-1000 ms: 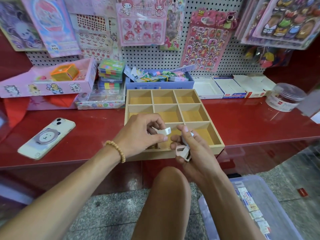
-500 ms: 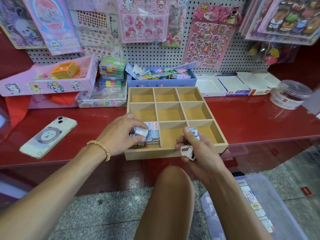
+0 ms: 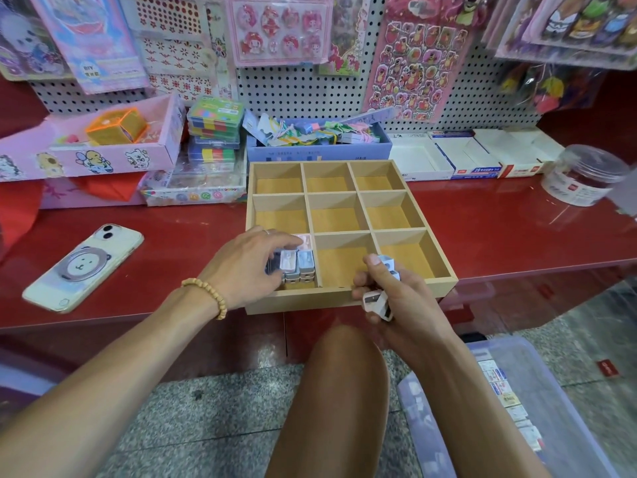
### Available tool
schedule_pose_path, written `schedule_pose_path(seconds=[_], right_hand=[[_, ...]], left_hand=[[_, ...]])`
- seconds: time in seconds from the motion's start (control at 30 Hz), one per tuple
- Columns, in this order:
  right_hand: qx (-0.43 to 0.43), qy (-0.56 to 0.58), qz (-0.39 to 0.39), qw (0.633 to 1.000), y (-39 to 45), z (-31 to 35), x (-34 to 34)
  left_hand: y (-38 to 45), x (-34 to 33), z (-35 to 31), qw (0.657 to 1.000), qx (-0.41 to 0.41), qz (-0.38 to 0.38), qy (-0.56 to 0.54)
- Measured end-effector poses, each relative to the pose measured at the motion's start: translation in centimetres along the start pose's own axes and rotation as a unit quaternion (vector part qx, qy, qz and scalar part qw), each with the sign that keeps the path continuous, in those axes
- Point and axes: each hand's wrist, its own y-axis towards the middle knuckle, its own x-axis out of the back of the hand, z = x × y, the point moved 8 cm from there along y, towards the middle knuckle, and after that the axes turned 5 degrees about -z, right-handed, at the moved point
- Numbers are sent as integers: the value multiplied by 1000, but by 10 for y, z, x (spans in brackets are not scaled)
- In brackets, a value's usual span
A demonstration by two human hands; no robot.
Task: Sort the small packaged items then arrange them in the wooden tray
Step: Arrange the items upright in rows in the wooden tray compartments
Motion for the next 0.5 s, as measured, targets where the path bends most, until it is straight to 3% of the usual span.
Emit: schedule_pose_path(seconds=[0.5], right_hand=[[42, -78, 33, 996, 3, 8, -9]], left_hand=[[7, 12, 8, 998, 16, -46, -29]])
